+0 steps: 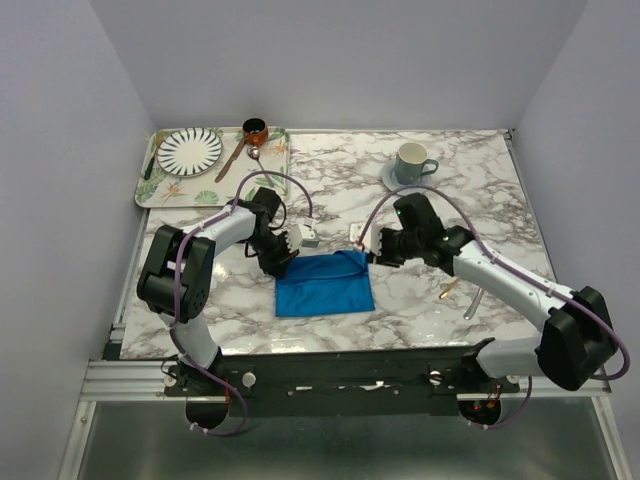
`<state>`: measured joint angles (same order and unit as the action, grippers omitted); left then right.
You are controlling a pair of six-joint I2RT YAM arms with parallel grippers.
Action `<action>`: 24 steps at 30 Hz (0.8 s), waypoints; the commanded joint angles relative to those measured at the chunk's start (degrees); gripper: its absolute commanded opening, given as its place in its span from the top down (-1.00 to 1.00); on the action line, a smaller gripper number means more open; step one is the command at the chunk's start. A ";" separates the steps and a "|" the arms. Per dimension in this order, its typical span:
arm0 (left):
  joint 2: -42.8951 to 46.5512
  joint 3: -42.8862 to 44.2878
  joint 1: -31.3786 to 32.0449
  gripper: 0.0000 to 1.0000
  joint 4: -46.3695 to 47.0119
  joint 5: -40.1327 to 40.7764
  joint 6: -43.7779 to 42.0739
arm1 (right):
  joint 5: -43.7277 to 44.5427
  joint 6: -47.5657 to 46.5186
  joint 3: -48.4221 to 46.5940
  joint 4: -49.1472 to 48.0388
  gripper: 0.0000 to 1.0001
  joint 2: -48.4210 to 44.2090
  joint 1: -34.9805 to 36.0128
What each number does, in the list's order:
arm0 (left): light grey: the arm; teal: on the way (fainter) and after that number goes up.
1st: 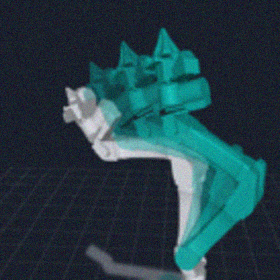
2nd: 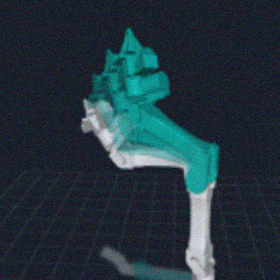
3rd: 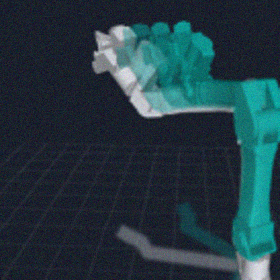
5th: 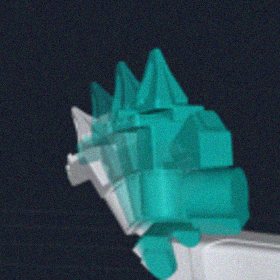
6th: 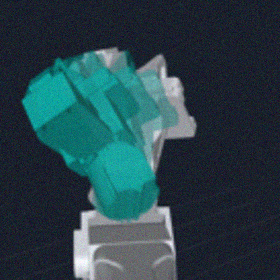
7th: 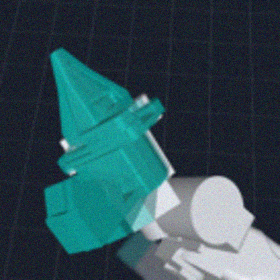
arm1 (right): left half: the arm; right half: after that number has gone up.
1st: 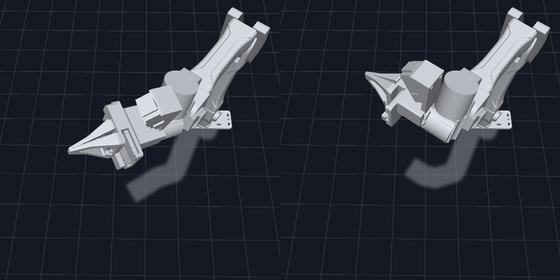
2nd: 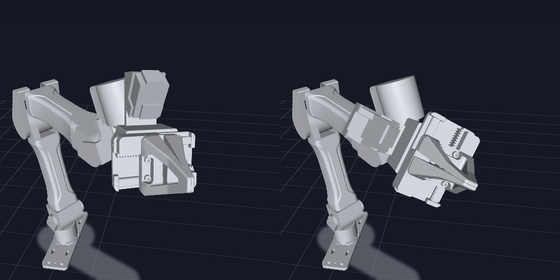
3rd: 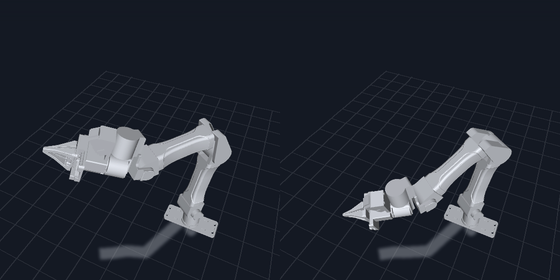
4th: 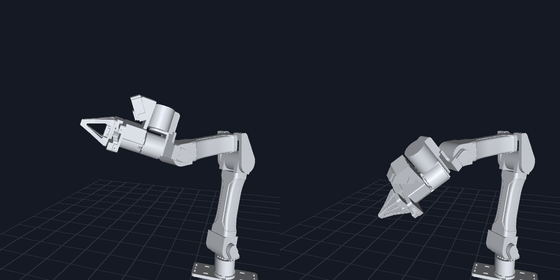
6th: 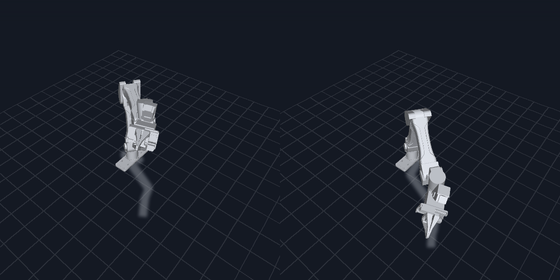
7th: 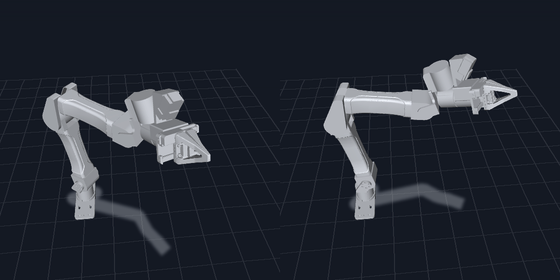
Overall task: Fold the napkin into a case and place the utensils inside
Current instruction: Fold the lower triangle-folded napkin at the center of the board.
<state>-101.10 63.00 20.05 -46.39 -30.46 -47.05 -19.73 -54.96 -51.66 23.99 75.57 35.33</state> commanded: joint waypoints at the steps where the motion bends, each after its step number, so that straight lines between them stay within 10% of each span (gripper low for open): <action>1: -1.21 -1.39 -0.01 1.00 -0.01 3.21 -0.33 | -4.61 26.71 -8.78 5.63 0.11 5.43 -5.17; 12: -0.85 -1.39 0.16 1.00 -0.01 3.65 -0.33 | -17.18 56.52 -15.40 7.83 0.16 19.69 -9.75; 24: -0.33 -1.83 0.25 1.00 0.07 3.91 -0.33 | -18.60 62.52 -16.19 5.72 0.15 26.99 -9.93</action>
<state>-101.03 62.92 20.12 -46.26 -30.37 -46.87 -36.84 4.40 -66.28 29.87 100.20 25.76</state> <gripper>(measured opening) 0.004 0.425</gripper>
